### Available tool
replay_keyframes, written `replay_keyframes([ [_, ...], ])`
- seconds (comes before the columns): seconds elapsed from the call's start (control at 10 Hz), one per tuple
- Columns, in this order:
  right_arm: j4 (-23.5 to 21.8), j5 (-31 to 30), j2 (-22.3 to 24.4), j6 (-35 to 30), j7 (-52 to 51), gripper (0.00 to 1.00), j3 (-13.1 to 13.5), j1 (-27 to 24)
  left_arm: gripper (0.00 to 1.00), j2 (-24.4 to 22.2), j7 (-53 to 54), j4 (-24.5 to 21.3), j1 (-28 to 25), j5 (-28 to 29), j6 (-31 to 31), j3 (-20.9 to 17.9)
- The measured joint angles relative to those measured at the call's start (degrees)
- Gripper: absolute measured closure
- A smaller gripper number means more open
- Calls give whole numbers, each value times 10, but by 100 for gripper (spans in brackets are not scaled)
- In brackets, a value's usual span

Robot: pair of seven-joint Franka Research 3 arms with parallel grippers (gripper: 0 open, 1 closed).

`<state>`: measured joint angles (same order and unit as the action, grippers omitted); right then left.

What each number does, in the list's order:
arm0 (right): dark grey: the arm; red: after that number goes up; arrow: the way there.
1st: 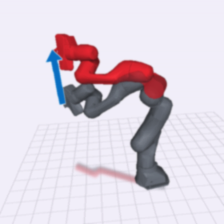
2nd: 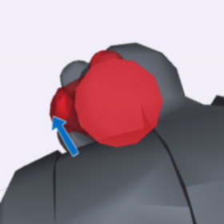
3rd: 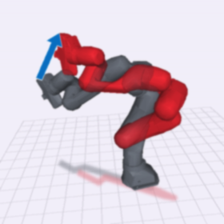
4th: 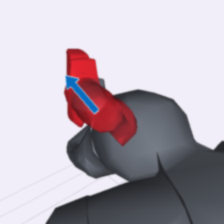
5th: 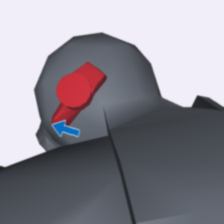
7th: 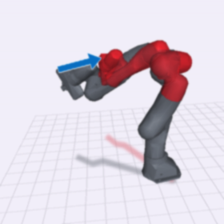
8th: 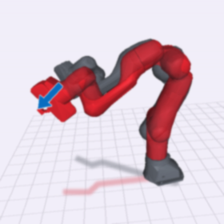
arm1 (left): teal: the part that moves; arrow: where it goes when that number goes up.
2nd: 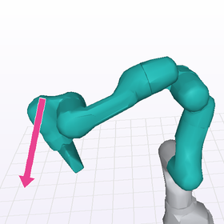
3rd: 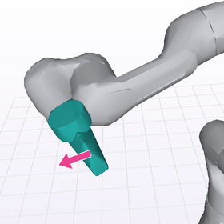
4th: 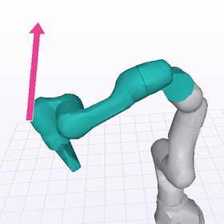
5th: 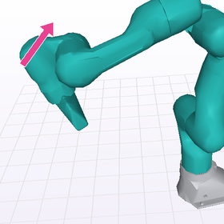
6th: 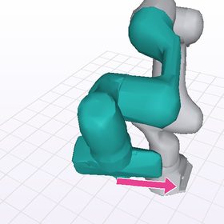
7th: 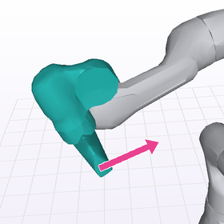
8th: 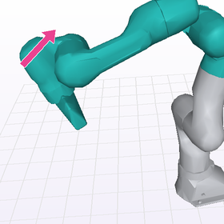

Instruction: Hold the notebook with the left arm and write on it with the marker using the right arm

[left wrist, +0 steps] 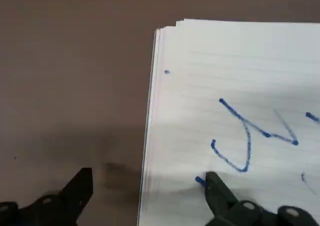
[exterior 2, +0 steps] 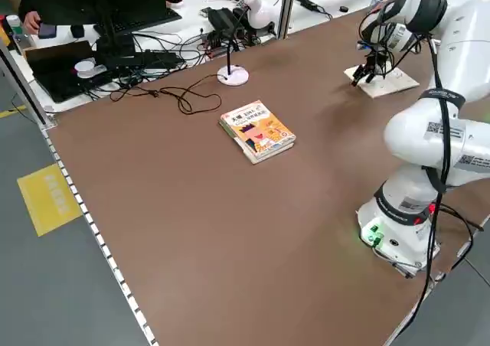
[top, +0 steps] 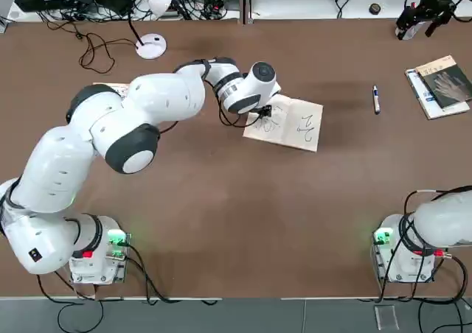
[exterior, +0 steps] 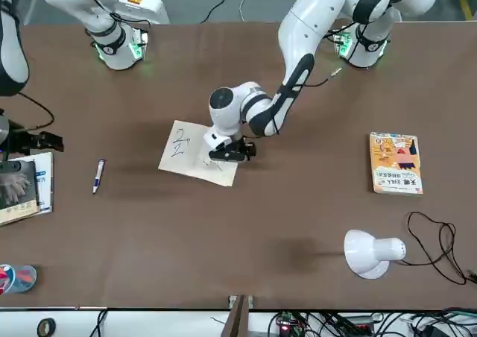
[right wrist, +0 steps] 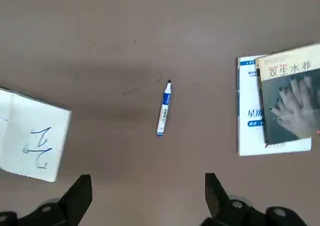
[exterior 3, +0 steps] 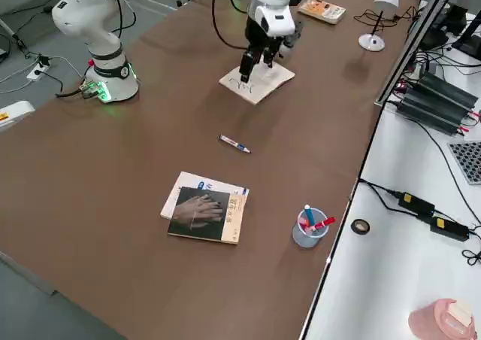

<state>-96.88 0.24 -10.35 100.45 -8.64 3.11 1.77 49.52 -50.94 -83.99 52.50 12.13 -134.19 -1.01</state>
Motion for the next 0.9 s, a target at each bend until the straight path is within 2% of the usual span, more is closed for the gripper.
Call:
replay_keyframes([
  [0.2, -25, -1, -19, 69, -17, 1, 0, -10, 0, 0, 0, 0, 0, 0, 0, 0],
  [0.5, -89, -2, -46, 190, -19, 1, 0, -12, 0, 1, 0, 0, 0, 0, -1, 0],
  [0.7, -114, -3, -64, 219, -20, 2, 0, -13, 0, 1, 0, 0, 0, 0, -1, 0],
  [0.9, -126, -3, -77, 220, -19, 2, 0, -13, 0, 1, 0, 0, 0, 0, -1, 0],
])
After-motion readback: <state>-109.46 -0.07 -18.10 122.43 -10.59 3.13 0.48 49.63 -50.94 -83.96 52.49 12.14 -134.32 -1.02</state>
